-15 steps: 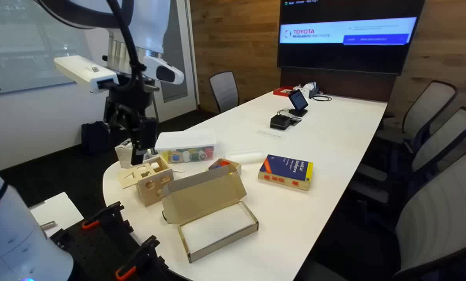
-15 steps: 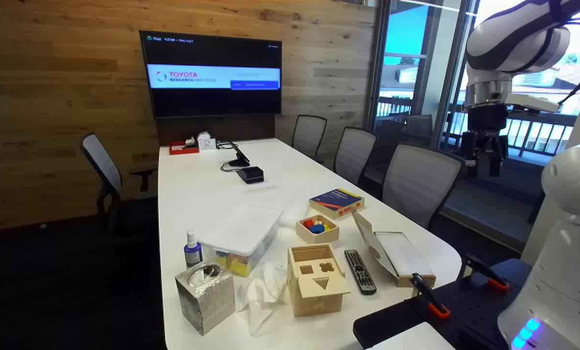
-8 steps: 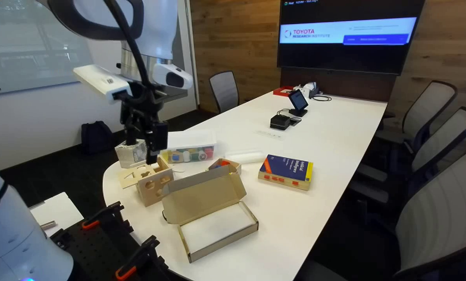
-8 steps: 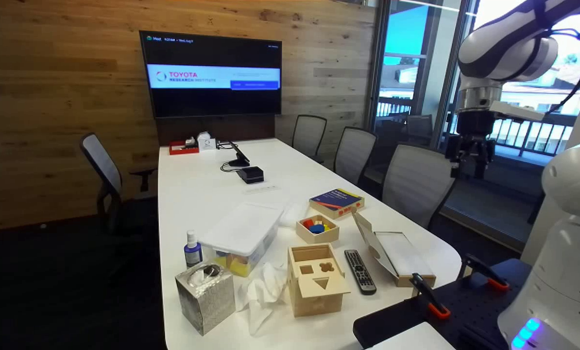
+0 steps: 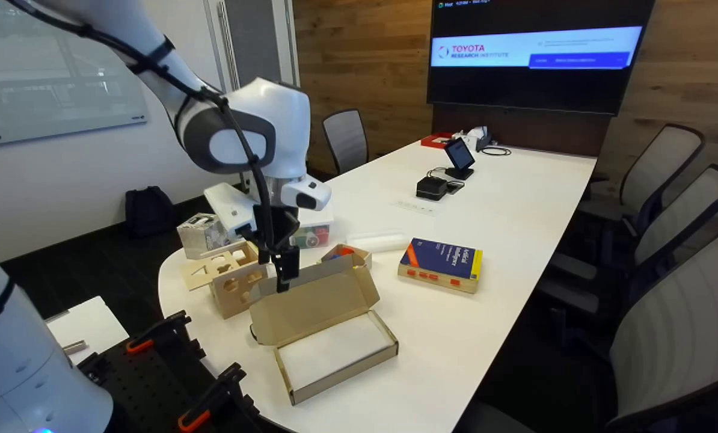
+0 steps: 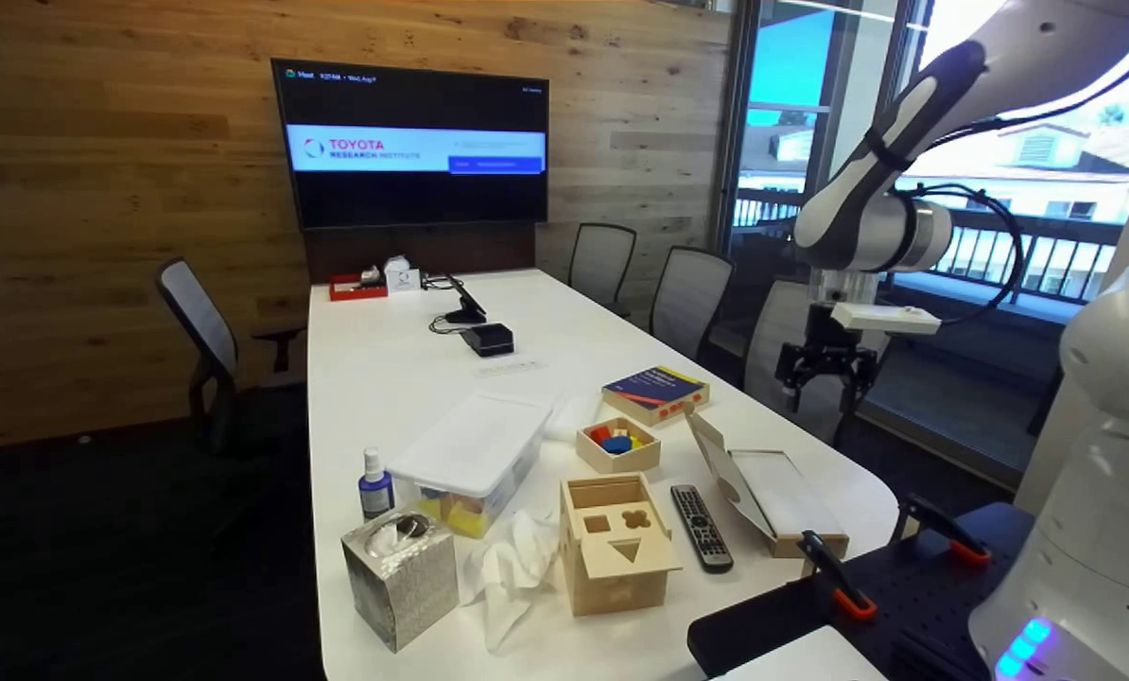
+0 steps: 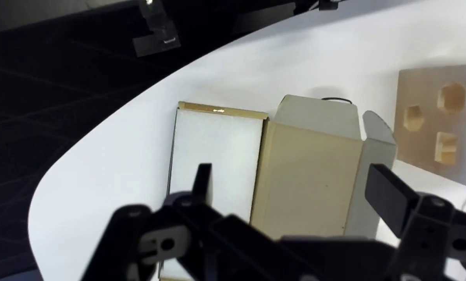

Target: Remove the white paper from the box and put it on the table

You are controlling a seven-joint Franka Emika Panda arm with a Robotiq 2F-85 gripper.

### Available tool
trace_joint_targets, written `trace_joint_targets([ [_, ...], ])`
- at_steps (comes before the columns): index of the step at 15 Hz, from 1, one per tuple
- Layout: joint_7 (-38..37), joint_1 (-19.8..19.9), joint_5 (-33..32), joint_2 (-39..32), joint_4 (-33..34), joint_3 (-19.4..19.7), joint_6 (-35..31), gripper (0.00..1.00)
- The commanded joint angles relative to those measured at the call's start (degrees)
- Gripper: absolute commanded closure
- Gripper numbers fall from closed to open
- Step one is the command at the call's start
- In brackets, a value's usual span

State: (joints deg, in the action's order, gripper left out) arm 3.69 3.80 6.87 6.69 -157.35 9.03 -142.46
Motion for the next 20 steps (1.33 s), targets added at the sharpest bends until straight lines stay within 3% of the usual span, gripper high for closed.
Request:
trace_joint_targets([
  [1,0.3,0.6,7.3,-15.0,4.3,-0.6,-9.9,0.0],
  [6,9.8,7.3,23.8,-32.9,12.1,-7.3,-21.1,0.0],
  [8,11.8,10.5,26.6,-39.0,16.4,-10.2,-23.5,0.0],
  [11,11.5,12.7,26.4,-46.1,21.8,-11.2,-25.0,0.0],
  [12,8.3,15.2,22.3,-47.7,22.9,-12.6,-25.9,0.0],
  [15,5.1,15.8,18.5,-51.3,25.5,-12.0,-26.8,0.0],
  [16,4.2,16.2,17.4,-52.0,26.1,-12.1,-26.7,0.07],
  [17,3.5,16.1,16.5,-52.3,26.5,-12.2,-26.5,0.26],
  [20,2.0,16.7,15.4,-52.1,26.7,-13.0,-26.7,0.45],
])
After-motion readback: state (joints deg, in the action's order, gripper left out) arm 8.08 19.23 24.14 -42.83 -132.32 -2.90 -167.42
